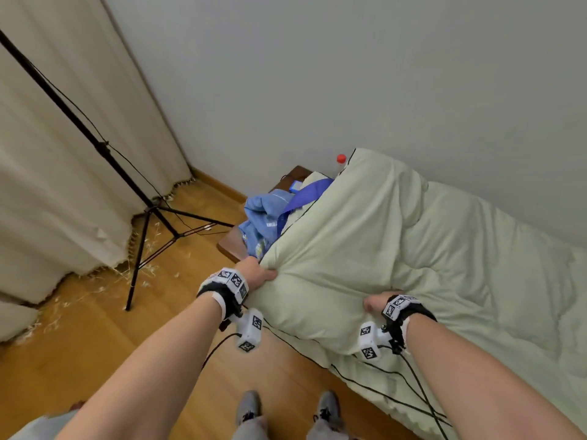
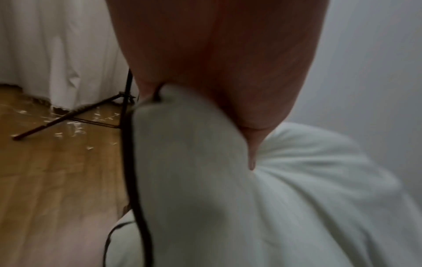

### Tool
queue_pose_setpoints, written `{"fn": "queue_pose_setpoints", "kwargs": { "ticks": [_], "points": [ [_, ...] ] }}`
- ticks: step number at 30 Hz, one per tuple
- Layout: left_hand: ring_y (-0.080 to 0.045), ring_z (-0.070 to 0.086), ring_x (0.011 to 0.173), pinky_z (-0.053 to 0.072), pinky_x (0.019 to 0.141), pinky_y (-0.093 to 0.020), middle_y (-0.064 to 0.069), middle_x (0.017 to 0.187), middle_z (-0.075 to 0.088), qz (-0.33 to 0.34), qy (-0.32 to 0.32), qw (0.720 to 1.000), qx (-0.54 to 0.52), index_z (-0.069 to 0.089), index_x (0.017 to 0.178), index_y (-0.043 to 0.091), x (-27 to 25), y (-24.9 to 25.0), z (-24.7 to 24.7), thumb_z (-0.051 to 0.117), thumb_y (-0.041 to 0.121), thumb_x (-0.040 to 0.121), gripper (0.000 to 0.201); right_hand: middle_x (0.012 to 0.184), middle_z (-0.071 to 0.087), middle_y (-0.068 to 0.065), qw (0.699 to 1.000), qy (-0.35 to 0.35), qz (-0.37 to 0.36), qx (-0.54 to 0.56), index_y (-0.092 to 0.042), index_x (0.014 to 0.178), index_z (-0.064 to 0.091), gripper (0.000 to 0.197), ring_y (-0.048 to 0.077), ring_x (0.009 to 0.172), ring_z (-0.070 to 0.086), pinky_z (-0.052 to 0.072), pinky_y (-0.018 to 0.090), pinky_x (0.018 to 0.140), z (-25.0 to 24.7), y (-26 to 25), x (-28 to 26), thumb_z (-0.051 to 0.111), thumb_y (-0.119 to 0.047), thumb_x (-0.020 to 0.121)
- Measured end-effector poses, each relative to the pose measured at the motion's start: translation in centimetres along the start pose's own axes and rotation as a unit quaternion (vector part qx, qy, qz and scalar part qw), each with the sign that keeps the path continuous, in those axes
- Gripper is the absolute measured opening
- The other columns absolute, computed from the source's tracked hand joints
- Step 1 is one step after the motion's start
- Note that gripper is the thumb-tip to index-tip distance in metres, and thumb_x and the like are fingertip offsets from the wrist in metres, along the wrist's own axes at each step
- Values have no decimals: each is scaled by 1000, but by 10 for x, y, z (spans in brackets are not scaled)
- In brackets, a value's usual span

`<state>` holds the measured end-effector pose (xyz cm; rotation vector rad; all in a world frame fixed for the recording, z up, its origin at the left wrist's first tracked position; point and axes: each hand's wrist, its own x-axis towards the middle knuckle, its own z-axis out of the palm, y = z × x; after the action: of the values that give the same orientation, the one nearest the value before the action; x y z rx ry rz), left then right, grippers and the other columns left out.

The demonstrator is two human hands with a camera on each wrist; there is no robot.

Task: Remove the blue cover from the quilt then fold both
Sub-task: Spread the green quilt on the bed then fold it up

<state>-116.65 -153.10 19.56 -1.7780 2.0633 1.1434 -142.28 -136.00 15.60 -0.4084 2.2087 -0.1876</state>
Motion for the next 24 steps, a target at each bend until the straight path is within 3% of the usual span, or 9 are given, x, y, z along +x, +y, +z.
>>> {"fn": "queue_pose_setpoints", "kwargs": {
  "ticks": [2, 4, 6, 8, 12, 15, 17, 21, 24],
  "points": [
    [-30, 58, 112, 50, 93, -38, -13, 125, 59, -38, -30, 998, -27, 53, 130, 7, 24, -15, 16, 74, 46, 77, 68, 143, 46, 16, 998, 17, 7, -65, -6, 142, 43, 63, 29, 129, 49, 40, 29, 104, 1, -12, 2, 55, -37, 88],
    [-32, 46, 128, 44, 103, -44, -11, 142, 44, -32, -19, 995, -93, 31, 147, 12, 49, -7, 20, 80, 50, 58, 108, 144, 38, 21, 990, 137, 40, -13, 0, 143, 30, 75, 37, 130, 41, 37, 38, 105, 7, -23, 4, 63, -33, 84],
    [-30, 45, 127, 44, 101, -43, -7, 142, 43, 7, -32, 988, -153, 28, 146, 16, 73, 8, 19, 79, 47, 42, 120, 135, 41, 21, 949, 302, -63, 68, -5, 130, 42, 61, 40, 122, 42, 38, 43, 99, 8, -43, 7, 67, -24, 78],
    [-27, 52, 115, 48, 94, -39, -7, 129, 52, 41, -83, 983, -160, 36, 135, 13, 87, 21, 16, 76, 40, 40, 107, 137, 39, 16, 904, 347, -231, 90, -16, 127, 52, 53, 37, 125, 38, 35, 42, 105, 2, -82, 4, 65, -20, 76],
    [-28, 47, 122, 41, 105, -37, -5, 136, 47, 44, -126, 980, -150, 28, 141, 13, 124, -9, 45, 81, 49, 37, 122, 162, 13, -3, 872, 188, -403, -202, -50, 143, 36, 68, 24, 147, 10, 18, 57, 116, 6, -188, 1, 57, -43, 79],
    [-18, 53, 121, 45, 103, -40, -1, 138, 51, 53, -181, 963, -194, 33, 141, 17, 153, -49, 76, 89, 60, 43, 121, 164, 7, -9, 802, 102, -386, -443, -57, 144, 28, 62, 21, 151, 0, 1, 75, 107, 45, -226, 18, 50, -47, 87],
    [-19, 52, 125, 43, 107, -41, -2, 140, 53, 89, -223, 953, -184, 31, 148, 19, 142, -50, 68, 82, 51, 68, 100, 162, 16, -8, 781, 83, -340, -517, -55, 140, 37, 49, 21, 150, 6, -11, 76, 103, 66, -224, 36, 40, -49, 91],
    [-13, 41, 130, 30, 98, -15, 5, 136, 44, 136, -252, 951, -115, 17, 154, 20, 132, -19, 66, 64, 19, 93, 77, 146, 45, -13, 801, 55, -254, -539, -47, 130, 55, 49, 18, 142, 27, -17, 75, 99, 61, -192, 61, 27, -52, 90],
    [-18, 42, 133, 30, 103, -18, -2, 146, 44, 182, -250, 950, -46, 21, 155, 23, 118, 21, 86, 64, 24, 92, 76, 144, 49, -10, 822, 32, -207, -529, -46, 126, 58, 53, 19, 143, 26, -23, 74, 97, 28, -153, 70, 25, -56, 86]
  ]
}}
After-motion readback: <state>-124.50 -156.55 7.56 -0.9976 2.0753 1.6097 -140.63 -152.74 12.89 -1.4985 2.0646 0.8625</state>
